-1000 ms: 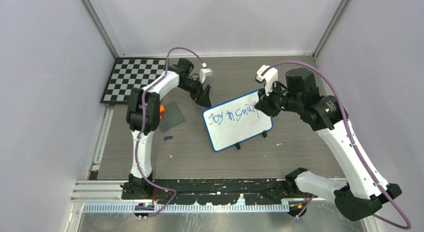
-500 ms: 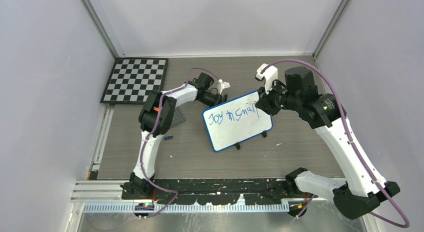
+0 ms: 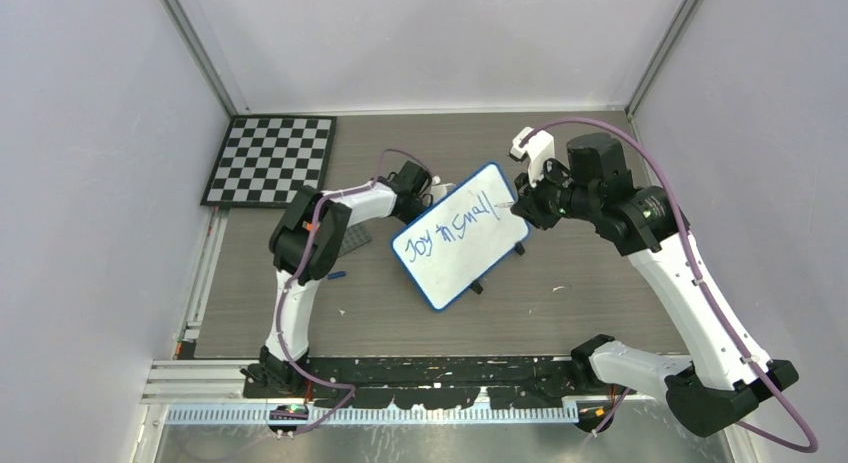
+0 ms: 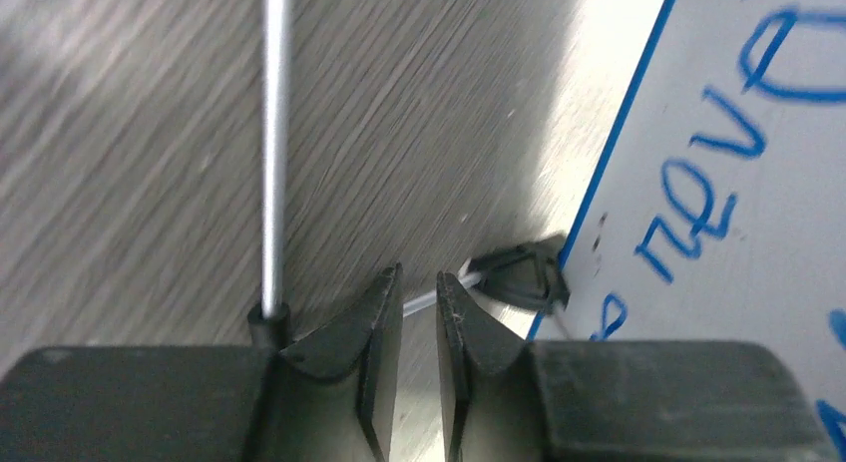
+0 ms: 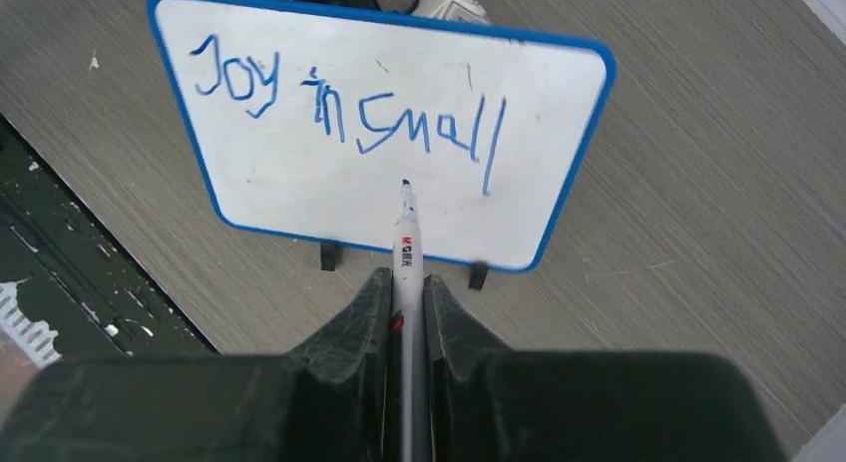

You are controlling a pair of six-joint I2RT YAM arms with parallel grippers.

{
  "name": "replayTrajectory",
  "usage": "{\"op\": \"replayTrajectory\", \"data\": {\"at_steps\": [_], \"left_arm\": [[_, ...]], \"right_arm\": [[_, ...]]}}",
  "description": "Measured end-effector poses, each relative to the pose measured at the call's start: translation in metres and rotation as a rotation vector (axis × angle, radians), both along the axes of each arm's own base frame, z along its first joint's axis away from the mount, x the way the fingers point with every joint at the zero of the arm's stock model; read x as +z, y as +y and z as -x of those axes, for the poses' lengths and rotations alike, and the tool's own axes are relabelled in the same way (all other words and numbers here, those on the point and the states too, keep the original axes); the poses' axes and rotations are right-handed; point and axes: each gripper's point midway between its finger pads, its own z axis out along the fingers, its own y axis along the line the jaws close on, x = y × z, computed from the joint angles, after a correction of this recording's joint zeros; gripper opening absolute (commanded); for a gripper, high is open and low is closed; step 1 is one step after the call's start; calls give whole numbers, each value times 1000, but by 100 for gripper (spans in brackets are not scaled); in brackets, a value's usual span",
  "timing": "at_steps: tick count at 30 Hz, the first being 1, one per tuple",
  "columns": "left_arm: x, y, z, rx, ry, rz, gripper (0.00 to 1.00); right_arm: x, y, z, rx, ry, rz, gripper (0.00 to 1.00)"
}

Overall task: Write a sentence on the whiteboard
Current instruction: Move the whiteboard to the center of the board.

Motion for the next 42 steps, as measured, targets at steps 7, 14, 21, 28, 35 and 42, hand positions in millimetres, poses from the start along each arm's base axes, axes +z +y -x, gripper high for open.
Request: {"op": "replayTrajectory", "data": {"at_steps": [7, 14, 21, 28, 35, 42], "left_arm": [[-3, 43, 5, 91, 21, -79, 19], [-5, 74, -1, 124, 33, -115, 18], [-5, 99, -3, 115, 24, -164, 21], [5, 129, -14, 78, -16, -217, 54], [69, 140, -51, 61, -186, -187, 64], [138, 172, -92, 129, -307, -120, 67]], "right_arm": [[-5, -1, 0, -3, 10, 7, 0], [-16, -1, 1, -3, 32, 19, 0], [-21, -1, 1, -2, 41, 22, 0], [-28, 2, 2, 6, 51, 13, 0], [-52, 25, 5, 68, 119, 5, 0], [-65, 46, 3, 116, 191, -31, 0]]}}
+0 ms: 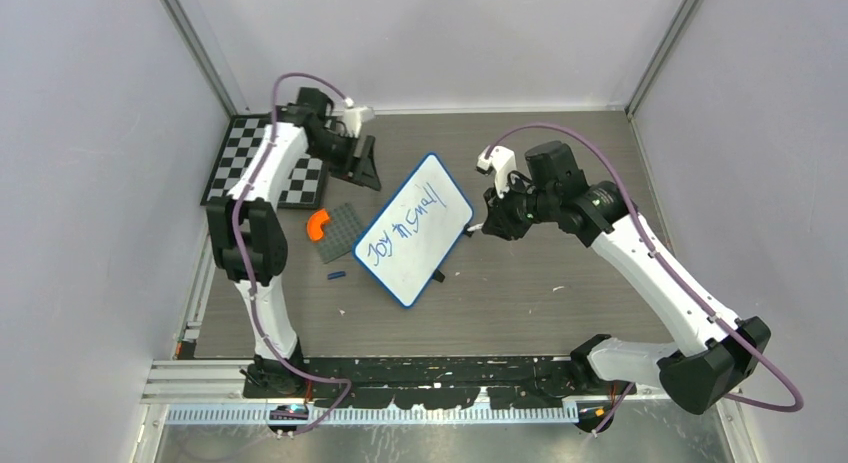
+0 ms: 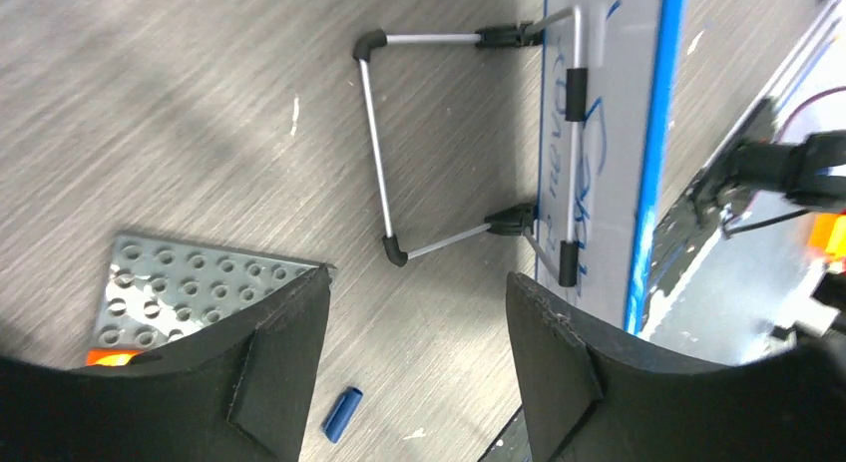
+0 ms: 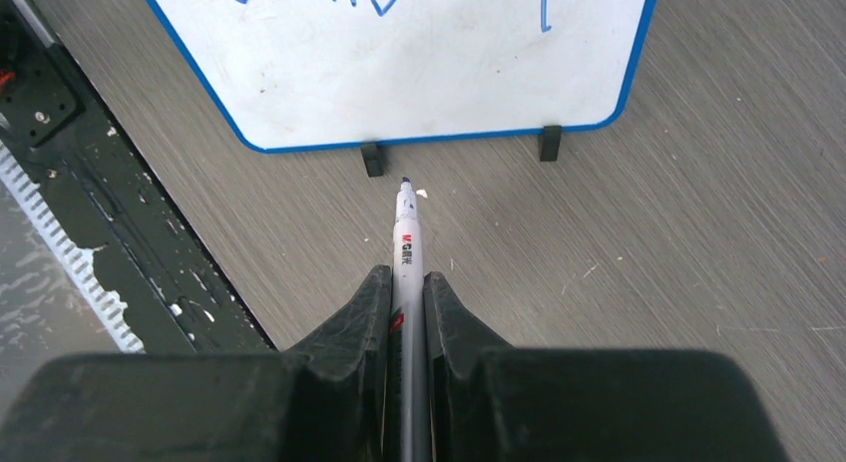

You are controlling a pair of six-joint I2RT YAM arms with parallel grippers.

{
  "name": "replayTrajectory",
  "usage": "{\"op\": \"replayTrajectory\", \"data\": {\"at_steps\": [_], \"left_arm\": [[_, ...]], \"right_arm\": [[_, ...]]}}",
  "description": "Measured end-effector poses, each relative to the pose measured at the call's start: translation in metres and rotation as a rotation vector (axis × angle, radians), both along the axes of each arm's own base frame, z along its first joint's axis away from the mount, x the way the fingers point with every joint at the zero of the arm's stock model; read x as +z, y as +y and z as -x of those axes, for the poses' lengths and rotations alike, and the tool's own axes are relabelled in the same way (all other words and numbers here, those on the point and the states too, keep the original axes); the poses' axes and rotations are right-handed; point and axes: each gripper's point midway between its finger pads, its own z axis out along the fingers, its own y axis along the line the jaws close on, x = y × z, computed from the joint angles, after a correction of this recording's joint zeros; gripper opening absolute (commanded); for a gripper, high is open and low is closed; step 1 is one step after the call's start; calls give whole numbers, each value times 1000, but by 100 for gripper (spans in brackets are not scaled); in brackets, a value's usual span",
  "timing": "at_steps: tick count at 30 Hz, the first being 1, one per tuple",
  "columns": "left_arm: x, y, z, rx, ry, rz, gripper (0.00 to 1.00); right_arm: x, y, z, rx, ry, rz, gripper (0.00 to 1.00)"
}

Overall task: Write a sentence on the whiteboard
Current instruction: Move the whiteboard to the center of the board, then hold the whiteboard at the center of the board.

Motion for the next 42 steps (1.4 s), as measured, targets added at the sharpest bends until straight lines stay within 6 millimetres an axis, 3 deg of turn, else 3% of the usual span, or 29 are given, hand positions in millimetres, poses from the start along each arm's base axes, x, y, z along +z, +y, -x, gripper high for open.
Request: {"op": "replayTrajectory", "data": {"at_steps": [5, 11, 18, 25, 29, 37, 42], "left_arm": [[37, 22, -5, 57, -8, 137, 68], [71, -16, 23, -42, 11, 280, 65], [58, -50, 49, -129, 85, 268, 36], [24, -63, 50, -169, 150, 196, 13], [20, -67, 47, -196, 142, 161, 0], [18, -88, 39, -307, 95, 118, 0], [19, -94, 43, -333, 98, 114, 0]], "right_arm": [[6, 9, -3, 9, -21, -38, 0], [4, 29, -8, 43, -61, -65, 0], [-26, 48, -18, 42, -93, -87, 0], [-59, 63, -16, 94, -137, -100, 0], [-73, 68, -12, 125, -155, -98, 0], [-68, 84, -6, 187, -219, -116, 0], [-69, 100, 11, 263, -265, -88, 0]]}}
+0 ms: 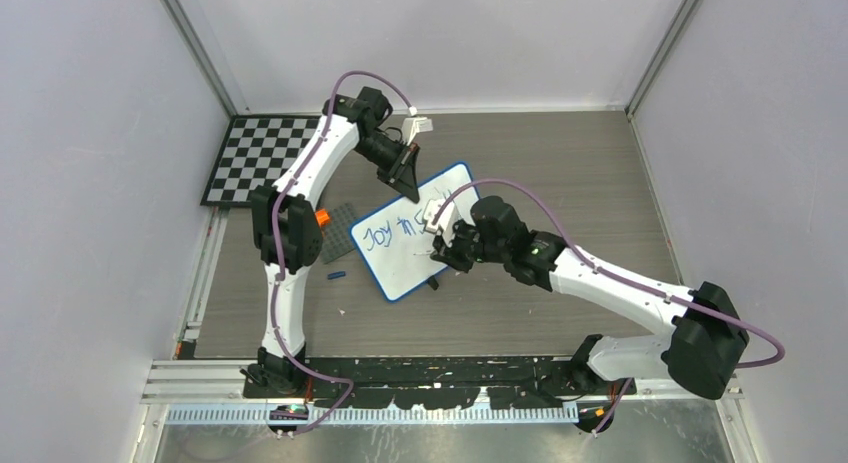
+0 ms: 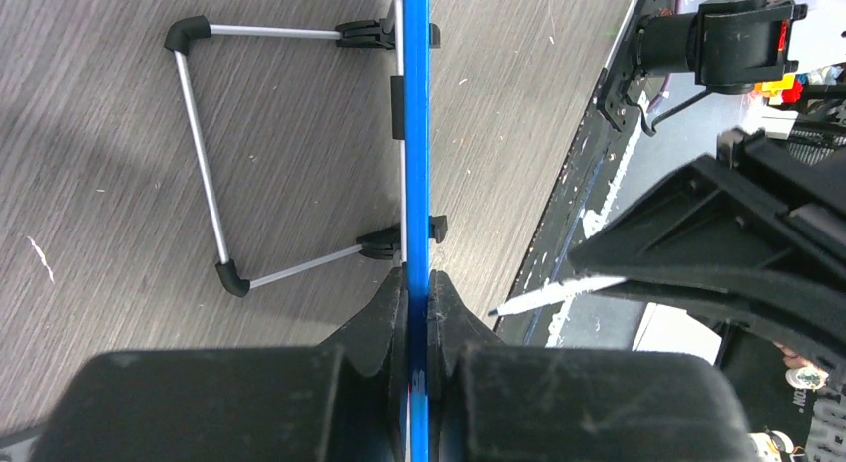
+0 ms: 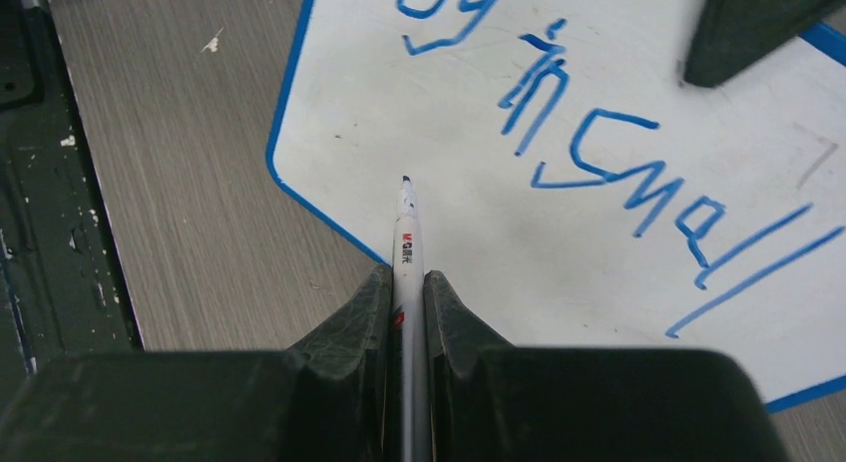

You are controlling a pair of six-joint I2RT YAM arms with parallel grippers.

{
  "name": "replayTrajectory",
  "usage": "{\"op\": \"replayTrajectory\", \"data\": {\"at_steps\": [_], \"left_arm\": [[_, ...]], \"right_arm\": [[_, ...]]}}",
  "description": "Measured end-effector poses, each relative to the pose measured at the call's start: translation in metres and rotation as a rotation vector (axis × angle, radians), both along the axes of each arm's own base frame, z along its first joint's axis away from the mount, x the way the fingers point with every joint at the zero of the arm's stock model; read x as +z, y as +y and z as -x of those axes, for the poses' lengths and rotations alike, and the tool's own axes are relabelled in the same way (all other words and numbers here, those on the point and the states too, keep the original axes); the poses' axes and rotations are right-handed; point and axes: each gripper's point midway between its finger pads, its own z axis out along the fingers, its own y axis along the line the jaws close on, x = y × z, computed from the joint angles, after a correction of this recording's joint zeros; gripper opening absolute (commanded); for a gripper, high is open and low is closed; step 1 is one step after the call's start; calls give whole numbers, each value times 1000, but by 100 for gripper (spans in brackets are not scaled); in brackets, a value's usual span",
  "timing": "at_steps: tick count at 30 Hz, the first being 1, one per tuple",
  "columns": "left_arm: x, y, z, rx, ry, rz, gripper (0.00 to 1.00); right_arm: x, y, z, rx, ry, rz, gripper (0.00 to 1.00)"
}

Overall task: Write a sentence on the whiteboard
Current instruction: Hold the whiteboard at the center of the board, then write a sentence on the whiteboard.

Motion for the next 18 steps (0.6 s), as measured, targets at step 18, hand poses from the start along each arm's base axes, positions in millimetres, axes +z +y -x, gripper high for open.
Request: {"op": "replayTrajectory", "data": {"at_steps": [18], "left_arm": [[-1, -6, 0, -57, -22, 11, 0]], "right_arm": [[-31, 27, 15, 37, -266, 188, 0]]}}
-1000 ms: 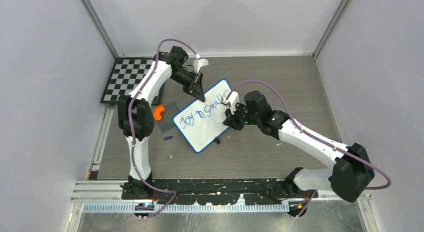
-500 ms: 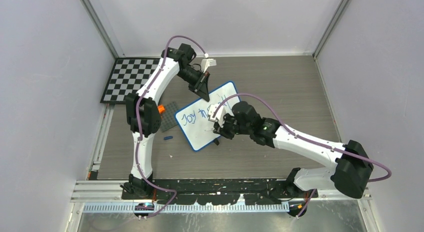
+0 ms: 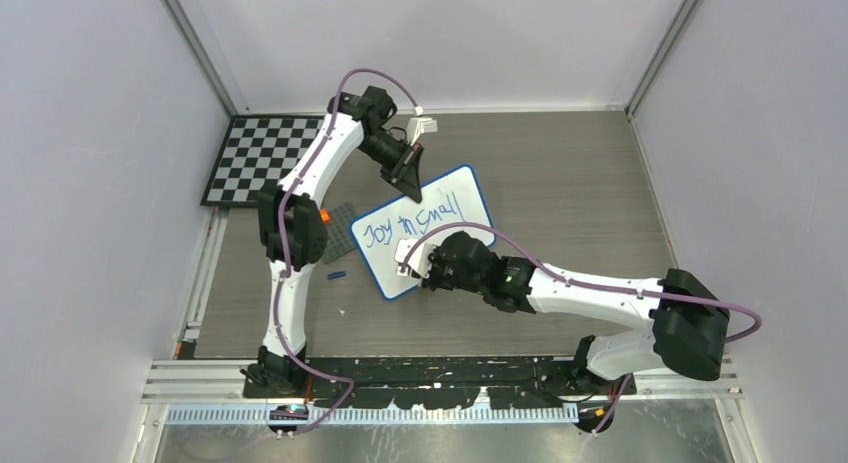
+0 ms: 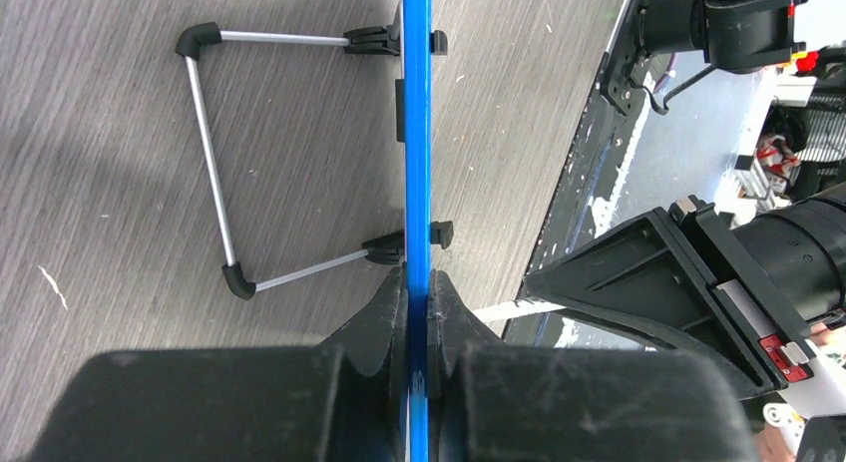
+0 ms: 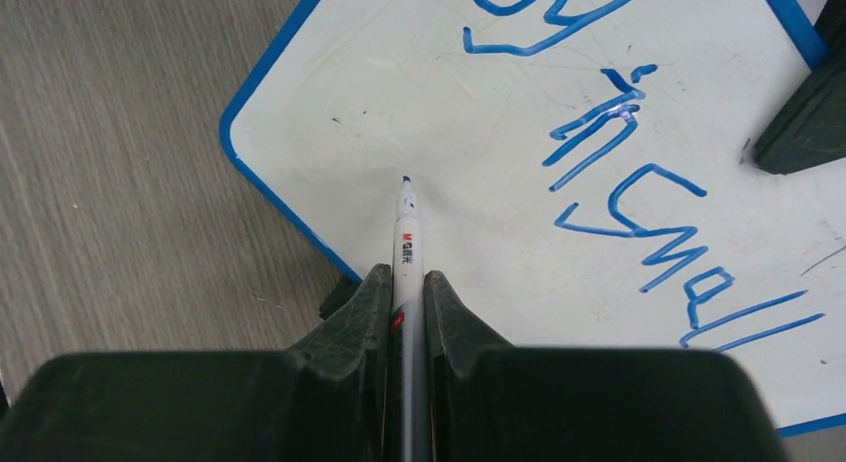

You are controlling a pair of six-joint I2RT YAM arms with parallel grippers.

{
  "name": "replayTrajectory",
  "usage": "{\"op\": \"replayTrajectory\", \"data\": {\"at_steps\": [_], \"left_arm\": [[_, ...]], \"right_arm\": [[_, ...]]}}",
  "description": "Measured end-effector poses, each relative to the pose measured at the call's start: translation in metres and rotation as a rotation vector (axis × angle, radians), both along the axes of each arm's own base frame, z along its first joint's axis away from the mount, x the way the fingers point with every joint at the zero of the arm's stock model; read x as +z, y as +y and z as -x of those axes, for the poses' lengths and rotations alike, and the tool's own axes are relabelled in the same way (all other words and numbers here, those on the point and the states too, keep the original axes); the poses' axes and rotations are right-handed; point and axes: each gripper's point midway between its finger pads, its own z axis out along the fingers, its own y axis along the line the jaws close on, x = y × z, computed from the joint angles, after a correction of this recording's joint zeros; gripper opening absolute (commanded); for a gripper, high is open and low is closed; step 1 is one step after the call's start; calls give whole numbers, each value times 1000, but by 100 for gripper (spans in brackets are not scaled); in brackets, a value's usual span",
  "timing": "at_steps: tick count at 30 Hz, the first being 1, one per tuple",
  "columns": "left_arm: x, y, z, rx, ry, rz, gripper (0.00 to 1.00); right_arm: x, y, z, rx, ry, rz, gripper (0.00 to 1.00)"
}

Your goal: Write a sentence on the whiteboard

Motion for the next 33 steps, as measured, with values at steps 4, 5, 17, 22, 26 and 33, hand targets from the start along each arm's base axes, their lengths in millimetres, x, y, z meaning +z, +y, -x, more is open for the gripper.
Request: {"op": "replayTrajectory", "data": {"at_steps": [4, 5, 17, 22, 26, 33], "left_arm": [[1, -6, 3, -29, -15, 6, 0], [1, -8, 4, -36, -20, 8, 0], [1, -20, 5, -71, -45, 18, 0], [1, -20, 5, -69, -43, 18, 0], [1, -21, 6, -70, -42, 19, 0], [1, -21, 6, -70, -43, 19, 0]], "right_arm": [[0, -2, -4, -4, -31, 9, 0], [-2, -2, -4, -2, -32, 13, 0], [-8, 12, 13, 54, -67, 35, 0], [-14, 16, 11, 43, -95, 55, 0], [-16, 18, 7, 30, -119, 66, 0], [-15, 20, 6, 24, -147, 72, 0]]}}
